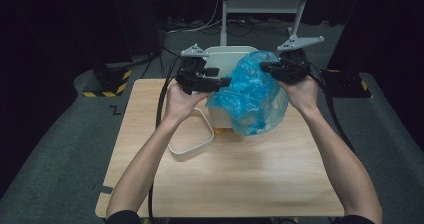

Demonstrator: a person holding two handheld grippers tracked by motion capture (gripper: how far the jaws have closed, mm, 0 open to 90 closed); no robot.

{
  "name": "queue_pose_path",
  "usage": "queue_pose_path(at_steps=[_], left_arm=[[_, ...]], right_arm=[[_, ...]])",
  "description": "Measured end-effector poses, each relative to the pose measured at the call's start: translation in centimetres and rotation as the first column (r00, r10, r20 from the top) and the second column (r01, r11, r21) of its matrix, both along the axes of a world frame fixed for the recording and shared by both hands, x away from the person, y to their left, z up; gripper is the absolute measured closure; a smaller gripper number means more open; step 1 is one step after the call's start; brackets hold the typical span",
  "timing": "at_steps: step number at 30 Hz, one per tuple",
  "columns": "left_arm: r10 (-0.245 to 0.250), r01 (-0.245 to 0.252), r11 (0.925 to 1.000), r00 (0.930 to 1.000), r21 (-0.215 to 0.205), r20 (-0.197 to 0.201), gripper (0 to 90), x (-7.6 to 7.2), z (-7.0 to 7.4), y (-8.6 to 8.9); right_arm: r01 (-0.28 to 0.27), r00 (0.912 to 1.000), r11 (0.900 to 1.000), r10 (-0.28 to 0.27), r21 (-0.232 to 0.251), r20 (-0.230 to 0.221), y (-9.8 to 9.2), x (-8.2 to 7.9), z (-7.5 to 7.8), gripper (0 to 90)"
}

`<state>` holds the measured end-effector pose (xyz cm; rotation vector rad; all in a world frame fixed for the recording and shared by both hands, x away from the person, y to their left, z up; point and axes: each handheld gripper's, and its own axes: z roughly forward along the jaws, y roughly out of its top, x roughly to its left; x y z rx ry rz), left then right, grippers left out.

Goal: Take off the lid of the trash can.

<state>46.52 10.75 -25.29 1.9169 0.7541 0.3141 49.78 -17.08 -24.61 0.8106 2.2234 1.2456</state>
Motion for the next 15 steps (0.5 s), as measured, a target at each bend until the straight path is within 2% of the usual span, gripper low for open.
queue_pose_path(at_steps=[7,11,13,15], left_arm=[[-0.035,0.035,0.9994,0.9993,0.000,-0.013,45.1,0.0,-0.5,-0.6],[-0.052,0.052,0.9983,0.9987,0.028,-0.005,61.7,-0.2,-0.5,-1.1],[-0.067,0.067,0.9975,0.9977,0.022,-0.010,70.3,-0.2,-0.6,-1.2],[-0.079,0.079,0.9968,0.9969,0.015,-0.005,74.4,-0.2,-0.5,-1.0]], right_arm=[[-0.010,0.9999,0.999,0.010,0.036,0.014,0.8,0.3,0.6,90.0],[-0.021,0.9996,0.999,0.020,0.035,0.019,1.6,0.5,0.8,90.0],[-0.025,0.9996,0.999,0.025,0.032,0.012,2.0,0.6,0.7,90.0],[-0.032,0.9995,0.999,0.032,0.025,0.007,2.4,0.7,0.5,90.0]])
